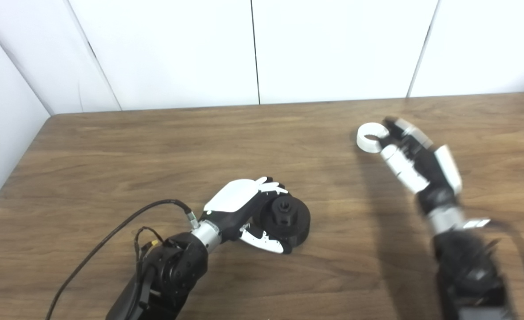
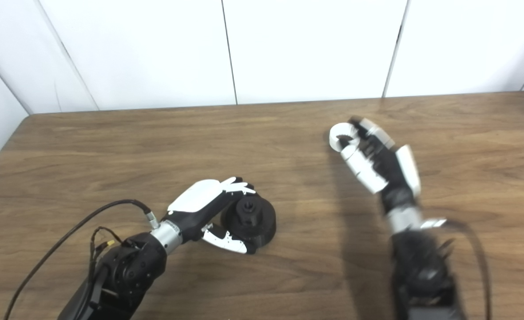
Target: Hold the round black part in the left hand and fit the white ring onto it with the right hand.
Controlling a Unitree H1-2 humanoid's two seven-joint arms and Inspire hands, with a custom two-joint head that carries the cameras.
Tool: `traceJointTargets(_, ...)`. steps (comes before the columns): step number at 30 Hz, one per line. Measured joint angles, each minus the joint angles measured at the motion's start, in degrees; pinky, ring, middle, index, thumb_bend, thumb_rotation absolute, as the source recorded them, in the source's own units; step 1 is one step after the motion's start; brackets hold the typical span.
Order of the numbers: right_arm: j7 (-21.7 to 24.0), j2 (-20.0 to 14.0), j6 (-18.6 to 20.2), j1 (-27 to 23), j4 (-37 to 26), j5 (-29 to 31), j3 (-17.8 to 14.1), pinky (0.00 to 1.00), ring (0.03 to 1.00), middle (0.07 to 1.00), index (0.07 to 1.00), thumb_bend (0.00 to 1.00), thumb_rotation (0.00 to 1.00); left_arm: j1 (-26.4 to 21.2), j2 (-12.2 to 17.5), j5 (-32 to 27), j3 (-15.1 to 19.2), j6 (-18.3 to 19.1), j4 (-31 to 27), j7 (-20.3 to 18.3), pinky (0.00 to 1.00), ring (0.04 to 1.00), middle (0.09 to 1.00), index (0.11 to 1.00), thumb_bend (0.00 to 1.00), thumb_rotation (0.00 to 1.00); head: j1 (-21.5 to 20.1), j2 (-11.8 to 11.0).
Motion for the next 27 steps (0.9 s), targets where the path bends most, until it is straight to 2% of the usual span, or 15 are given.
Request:
traceJointTargets(2,-0.6,-3.1,0.0,-4.1,2.0,-1.3,-1.2,0.82,0.887,0.872,0.769,0.68,0.37,0.1,0.0,0.0,0.0,0.0,0.0,0.1,0.93,0.984,0.918,0.791,1.00,0.39,-0.2,-0.2)
traceJointTargets(6,-0.5,-8.4,0.3,-11.1,7.5,-3.6,-1.7,0.85,0.899,0.868,0.761,0.70,0.36,0.1,0.0,0.2,0.1,0.1,0.0,0.1,0.93,0.988,0.921,0.797,1.00,0.40,-0.2,-0.2)
traceJointTargets(8,-0.3,-10.8,0.3,-13.2,9.2,-6.3,-0.2,0.85,0.894,0.864,0.764,0.71,0.36,0.1,0.0,0.5,0.0,0.1,0.0,0.1,0.93,0.987,0.920,0.797,1.00,0.41,-0.2,-0.1)
traceJointTargets(10,0.6,-12.8,0.6,-14.6,11.0,-8.6,1.6,0.81,0.873,0.851,0.761,0.73,0.36,0.1,0.0,0.9,0.0,0.1,0.0,0.1,0.92,0.985,0.919,0.796,1.00,0.41,-0.3,-0.2)
traceJointTargets(14,1.5,-14.3,1.6,-16.3,12.9,-12.1,4.7,0.80,0.875,0.839,0.757,0.76,0.35,0.1,0.0,1.2,0.1,-0.1,0.0,0.2,0.93,0.987,0.918,0.795,1.00,0.42,-0.4,-0.4)
traceJointTargets(16,2.7,-15.5,1.6,-17.8,15.5,-13.8,6.7,0.76,0.865,0.828,0.747,0.81,0.28,0.1,0.0,1.2,0.1,-0.1,0.1,0.2,0.92,0.986,0.918,0.795,1.00,0.41,-0.5,-0.4)
traceJointTargets(18,3.1,-16.5,1.4,-19.2,18.1,-15.0,7.8,0.75,0.872,0.829,0.743,0.83,0.27,0.1,0.0,1.2,0.1,-0.2,0.1,0.2,0.92,0.988,0.920,0.795,1.00,0.41,-0.6,-0.6)
traceJointTargets(20,4.1,-17.6,0.2,-21.0,21.0,-15.7,9.4,0.76,0.893,0.843,0.746,0.86,0.28,0.1,0.0,1.2,0.2,-0.2,0.1,0.3,0.92,0.988,0.921,0.796,1.00,0.40,-0.5,-0.8)
traceJointTargets(21,4.7,-18.0,-0.2,-21.7,21.9,-16.2,10.2,0.79,0.936,0.879,0.742,0.87,0.28,0.1,0.0,1.2,0.2,-0.3,0.1,0.3,0.92,0.987,0.921,0.796,1.00,0.40,-0.5,-1.0)
traceJointTargets(27,8.2,-19.2,-0.5,-25.1,27.5,-19.6,15.4,0.84,0.964,0.911,0.734,0.89,0.29,0.2,-0.1,1.1,0.1,-0.6,0.5,0.8,0.93,0.990,0.923,0.800,1.00,0.40,-0.5,-1.1)
